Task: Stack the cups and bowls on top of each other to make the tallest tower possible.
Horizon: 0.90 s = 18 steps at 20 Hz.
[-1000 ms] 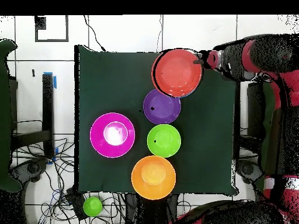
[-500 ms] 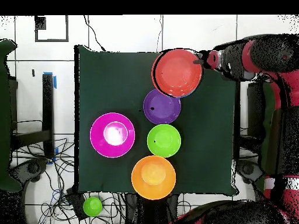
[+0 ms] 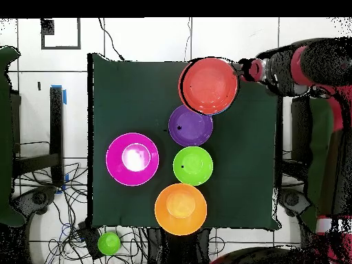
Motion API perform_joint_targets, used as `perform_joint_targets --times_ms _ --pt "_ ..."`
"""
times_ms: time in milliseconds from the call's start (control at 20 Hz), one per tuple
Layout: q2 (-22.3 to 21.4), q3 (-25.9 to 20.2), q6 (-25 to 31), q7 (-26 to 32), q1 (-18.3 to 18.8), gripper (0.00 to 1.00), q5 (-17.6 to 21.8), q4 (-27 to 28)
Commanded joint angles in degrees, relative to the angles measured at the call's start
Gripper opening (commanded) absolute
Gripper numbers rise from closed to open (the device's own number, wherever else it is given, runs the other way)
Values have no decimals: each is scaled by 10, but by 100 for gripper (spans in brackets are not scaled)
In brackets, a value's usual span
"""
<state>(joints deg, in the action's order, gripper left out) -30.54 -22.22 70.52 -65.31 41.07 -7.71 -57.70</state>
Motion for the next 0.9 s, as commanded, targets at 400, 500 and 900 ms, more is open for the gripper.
perform_joint_targets --times_ms 400,500,900 --pt "-96 97 -66 -133 -79 100 49 -138" --pt "-100 105 -75 -145 -86 100 44 -148" --pt "-107 132 -106 -181 -110 100 26 -178"
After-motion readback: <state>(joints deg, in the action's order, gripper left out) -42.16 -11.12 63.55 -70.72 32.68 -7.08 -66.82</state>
